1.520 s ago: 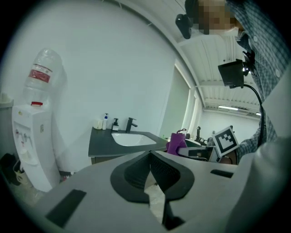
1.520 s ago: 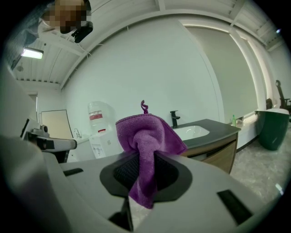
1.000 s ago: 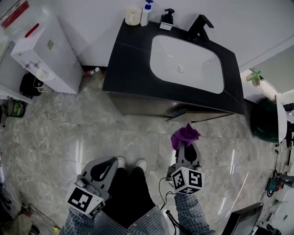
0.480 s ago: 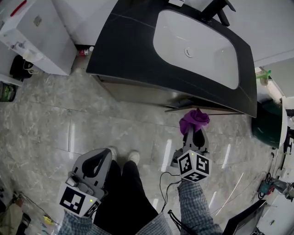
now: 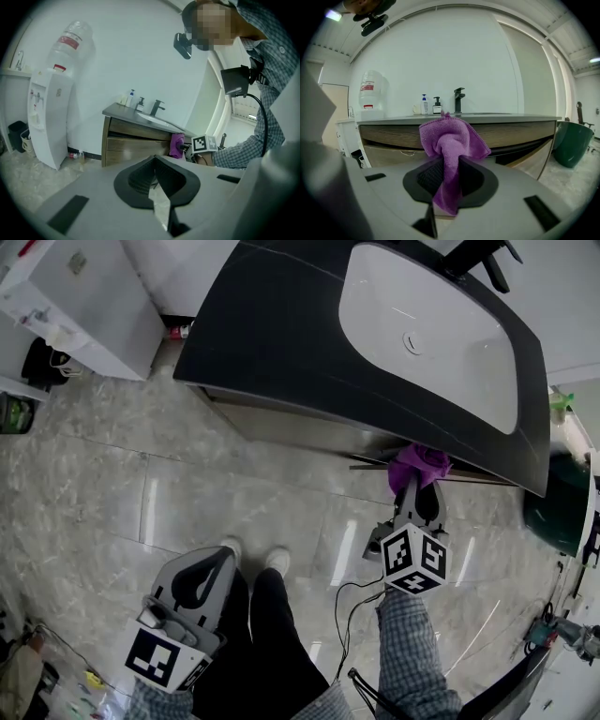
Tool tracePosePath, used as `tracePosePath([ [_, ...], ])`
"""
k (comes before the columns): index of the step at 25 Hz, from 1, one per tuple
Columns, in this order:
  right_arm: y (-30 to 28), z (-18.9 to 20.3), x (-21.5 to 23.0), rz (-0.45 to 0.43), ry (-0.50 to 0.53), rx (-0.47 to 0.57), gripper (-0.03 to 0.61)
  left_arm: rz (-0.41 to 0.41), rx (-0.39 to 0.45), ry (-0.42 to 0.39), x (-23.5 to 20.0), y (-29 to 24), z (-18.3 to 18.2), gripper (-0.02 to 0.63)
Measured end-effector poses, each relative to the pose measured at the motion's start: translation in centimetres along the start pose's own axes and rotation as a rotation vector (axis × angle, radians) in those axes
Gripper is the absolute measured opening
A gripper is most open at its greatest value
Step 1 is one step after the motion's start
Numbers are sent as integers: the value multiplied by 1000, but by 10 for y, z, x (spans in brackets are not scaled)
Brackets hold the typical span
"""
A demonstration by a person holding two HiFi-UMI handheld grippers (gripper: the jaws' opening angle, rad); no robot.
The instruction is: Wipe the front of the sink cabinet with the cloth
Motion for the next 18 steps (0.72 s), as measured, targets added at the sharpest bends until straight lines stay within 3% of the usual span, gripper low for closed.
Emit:
tracePosePath([
  [9, -19, -18, -6, 35, -27, 20, 73, -25, 32, 1, -28, 4, -10, 11],
  [13, -19, -18, -20, 24, -28, 14, 72, -56, 18, 1, -40, 11, -7, 12],
  [18, -19, -19, -50, -11, -23, 6, 72, -35, 44, 13, -42, 20, -10, 12],
])
Point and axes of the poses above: the fingertips, and each gripper's own axes: y backward along the fingers, x to its right, z out of its underside, the point moved 3 cm from there along y, backward along the fingers, and after that the axes turned 6 degrees about -x, right-handed, at the moved point
